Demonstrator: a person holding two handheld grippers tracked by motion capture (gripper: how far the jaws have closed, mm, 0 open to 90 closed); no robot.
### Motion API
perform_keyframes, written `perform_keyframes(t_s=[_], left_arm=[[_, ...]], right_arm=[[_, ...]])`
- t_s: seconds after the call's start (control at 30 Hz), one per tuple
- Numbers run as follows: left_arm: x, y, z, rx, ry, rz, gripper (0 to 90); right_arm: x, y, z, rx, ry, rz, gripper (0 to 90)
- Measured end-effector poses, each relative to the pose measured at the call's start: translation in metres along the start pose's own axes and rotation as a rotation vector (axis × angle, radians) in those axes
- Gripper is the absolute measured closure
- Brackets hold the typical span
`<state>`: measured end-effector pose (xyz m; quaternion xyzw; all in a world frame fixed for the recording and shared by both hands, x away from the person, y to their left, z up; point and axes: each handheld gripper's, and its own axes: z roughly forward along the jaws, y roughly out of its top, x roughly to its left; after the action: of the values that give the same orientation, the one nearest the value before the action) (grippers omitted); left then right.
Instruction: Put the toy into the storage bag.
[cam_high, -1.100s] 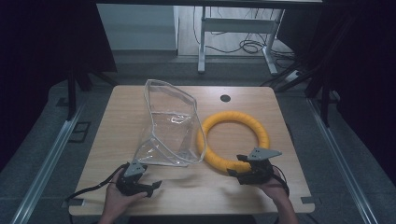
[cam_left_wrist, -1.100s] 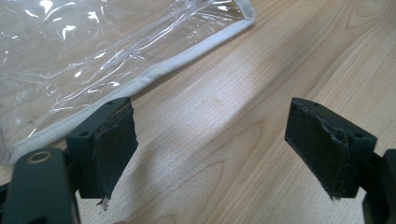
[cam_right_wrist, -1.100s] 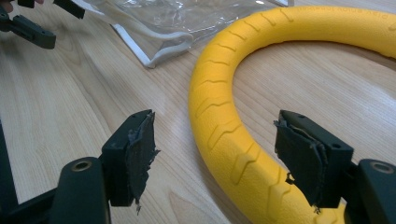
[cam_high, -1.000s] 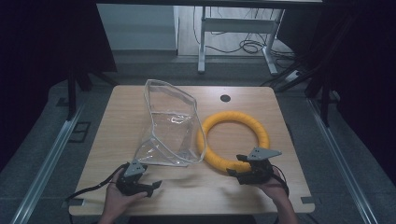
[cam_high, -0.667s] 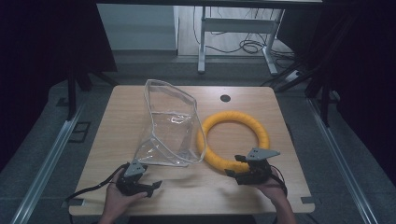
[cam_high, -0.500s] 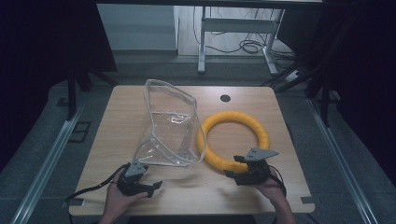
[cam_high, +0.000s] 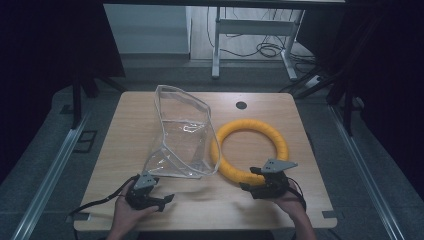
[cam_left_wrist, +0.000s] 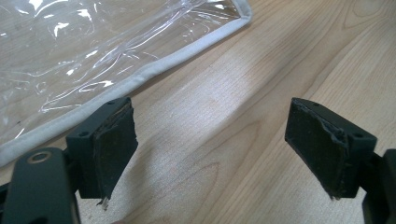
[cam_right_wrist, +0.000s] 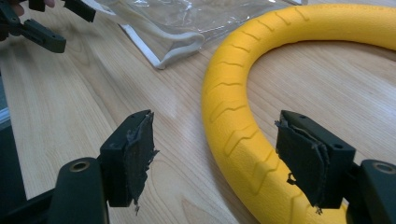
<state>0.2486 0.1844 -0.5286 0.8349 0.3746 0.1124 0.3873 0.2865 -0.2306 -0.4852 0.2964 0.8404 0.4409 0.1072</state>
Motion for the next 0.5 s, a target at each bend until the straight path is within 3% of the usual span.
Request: perform_keyframes(t_s=[0.27, 0.5], left_arm=[[0.001, 0.001, -0.001, -0.010, -0.014, -0.001, 16.6], [0.002, 0.002, 0.002, -0.007, -0.006, -0.015, 16.7]], right_arm=[[0.000, 0.006, -0.012, 0.041, -0.019, -0.026, 28.1], [-0.013, 0.018, -0.032, 0.138, -0.031, -0.071, 28.0]])
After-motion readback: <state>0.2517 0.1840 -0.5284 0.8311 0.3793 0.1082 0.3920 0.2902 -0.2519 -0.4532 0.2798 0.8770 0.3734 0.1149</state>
